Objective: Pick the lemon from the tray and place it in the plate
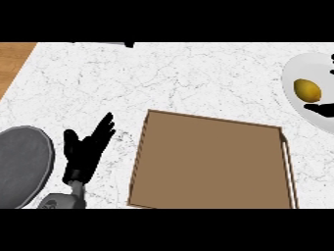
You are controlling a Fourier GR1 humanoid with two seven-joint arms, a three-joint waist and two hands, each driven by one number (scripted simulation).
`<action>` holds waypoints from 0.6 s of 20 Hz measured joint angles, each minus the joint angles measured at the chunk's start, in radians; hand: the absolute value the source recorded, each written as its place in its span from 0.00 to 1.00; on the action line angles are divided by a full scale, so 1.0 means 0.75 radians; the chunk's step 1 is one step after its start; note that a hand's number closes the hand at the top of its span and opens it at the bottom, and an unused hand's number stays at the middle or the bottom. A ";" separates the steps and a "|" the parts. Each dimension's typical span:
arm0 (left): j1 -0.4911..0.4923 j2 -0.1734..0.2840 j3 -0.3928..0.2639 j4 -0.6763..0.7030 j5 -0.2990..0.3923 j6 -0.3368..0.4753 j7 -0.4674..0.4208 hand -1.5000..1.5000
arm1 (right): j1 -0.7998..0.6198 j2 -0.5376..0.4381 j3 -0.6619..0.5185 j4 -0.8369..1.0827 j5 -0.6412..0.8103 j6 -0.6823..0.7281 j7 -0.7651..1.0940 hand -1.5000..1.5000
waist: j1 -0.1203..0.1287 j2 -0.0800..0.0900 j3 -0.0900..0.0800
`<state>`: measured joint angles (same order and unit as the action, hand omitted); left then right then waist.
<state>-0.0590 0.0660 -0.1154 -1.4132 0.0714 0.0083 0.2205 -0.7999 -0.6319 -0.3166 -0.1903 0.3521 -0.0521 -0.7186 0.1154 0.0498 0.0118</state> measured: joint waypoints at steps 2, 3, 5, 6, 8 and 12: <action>0.008 0.001 0.005 -0.003 0.007 -0.003 0.000 0.50 | 0.000 0.003 -0.048 0.009 -0.049 0.048 -0.051 0.00 | -0.009 -0.002 0.001; 0.013 -0.002 0.006 -0.006 0.010 0.000 -0.001 0.50 | -0.005 0.000 -0.075 0.016 -0.077 0.072 -0.065 0.00 | -0.011 -0.003 0.001; 0.013 0.003 0.016 -0.007 0.014 0.000 0.002 0.50 | -0.018 -0.017 -0.123 0.029 -0.124 0.123 -0.079 0.00 | -0.015 -0.003 0.001; 0.013 0.000 0.014 -0.002 0.008 0.005 -0.002 0.50 | -0.024 -0.028 -0.143 0.038 -0.143 0.150 -0.078 0.00 | -0.019 -0.003 0.001; 0.016 0.003 0.020 -0.006 0.009 0.007 -0.007 0.50 | -0.025 -0.068 -0.181 0.055 -0.180 0.209 -0.077 0.00 | -0.022 -0.003 0.001; 0.025 0.006 0.028 -0.005 0.017 0.004 -0.007 0.50 | 0.000 -0.129 -0.220 0.092 -0.220 0.365 -0.079 0.00 | -0.033 -0.005 0.001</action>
<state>-0.0401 0.0708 -0.0943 -1.4169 0.0840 0.0110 0.2151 -0.7997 -0.7291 -0.4818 -0.1214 0.1874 0.2215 -0.7779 0.0906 0.0462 0.0121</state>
